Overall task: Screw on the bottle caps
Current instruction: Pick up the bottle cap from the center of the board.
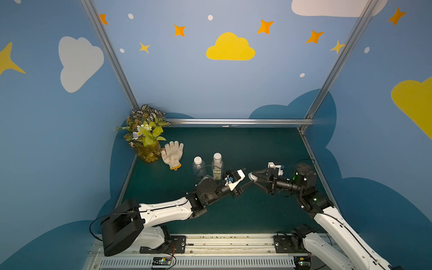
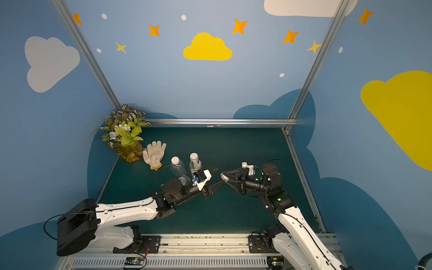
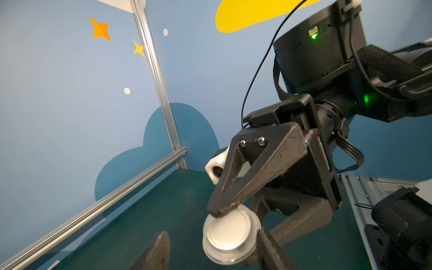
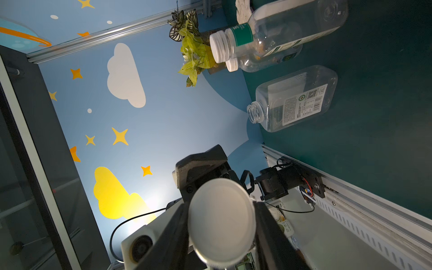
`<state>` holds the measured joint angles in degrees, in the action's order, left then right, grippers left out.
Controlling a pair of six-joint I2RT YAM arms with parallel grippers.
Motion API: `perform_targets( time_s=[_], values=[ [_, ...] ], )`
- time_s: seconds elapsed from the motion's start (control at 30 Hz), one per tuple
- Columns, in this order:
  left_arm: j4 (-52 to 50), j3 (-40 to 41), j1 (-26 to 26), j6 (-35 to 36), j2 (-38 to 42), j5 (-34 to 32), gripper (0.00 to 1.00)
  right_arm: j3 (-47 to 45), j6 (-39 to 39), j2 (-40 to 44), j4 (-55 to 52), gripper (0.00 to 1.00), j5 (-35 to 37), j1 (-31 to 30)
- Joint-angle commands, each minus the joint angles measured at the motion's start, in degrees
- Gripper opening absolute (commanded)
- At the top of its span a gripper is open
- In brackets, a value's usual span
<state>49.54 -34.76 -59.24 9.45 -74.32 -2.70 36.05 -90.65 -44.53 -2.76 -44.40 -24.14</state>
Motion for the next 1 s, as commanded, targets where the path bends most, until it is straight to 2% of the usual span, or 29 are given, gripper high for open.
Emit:
perform_targets(
  time_s=[0.0,0.13,0.23,0.4,0.53,0.7,0.97],
  values=[
    [-3.2,0.7,0.1,-1.1,4.1,0.2,0.72,2.2,5.3,-0.7,-4.6,0.42,1.4,0.4],
    [-13.7,0.4,0.2,-3.9,11.5,-4.6,0.86,6.1,10.8,-1.8,-9.5,0.43,2.5,0.6],
    [-27.2,-0.2,0.2,-7.2,19.3,-10.4,0.96,9.4,17.0,-3.1,-15.5,0.44,3.6,0.6],
    [-56.7,-3.1,0.2,-16.4,30.7,-21.5,1.00,13.9,26.0,-5.3,-22.1,0.46,4.7,0.4],
    [-69.0,-1.3,0.1,-24.7,37.9,-24.0,1.00,14.8,29.0,-6.4,-22.2,0.46,4.7,0.1],
    [-70.3,3.5,0.1,-27.8,44.1,-24.9,1.00,15.1,30.4,-7.1,-21.8,0.46,4.3,-0.2],
    [-60.8,10.2,0.2,-25.1,40.0,-27.7,1.00,15.2,30.8,-7.4,-21.5,0.47,4.2,-0.7]
  ],
)
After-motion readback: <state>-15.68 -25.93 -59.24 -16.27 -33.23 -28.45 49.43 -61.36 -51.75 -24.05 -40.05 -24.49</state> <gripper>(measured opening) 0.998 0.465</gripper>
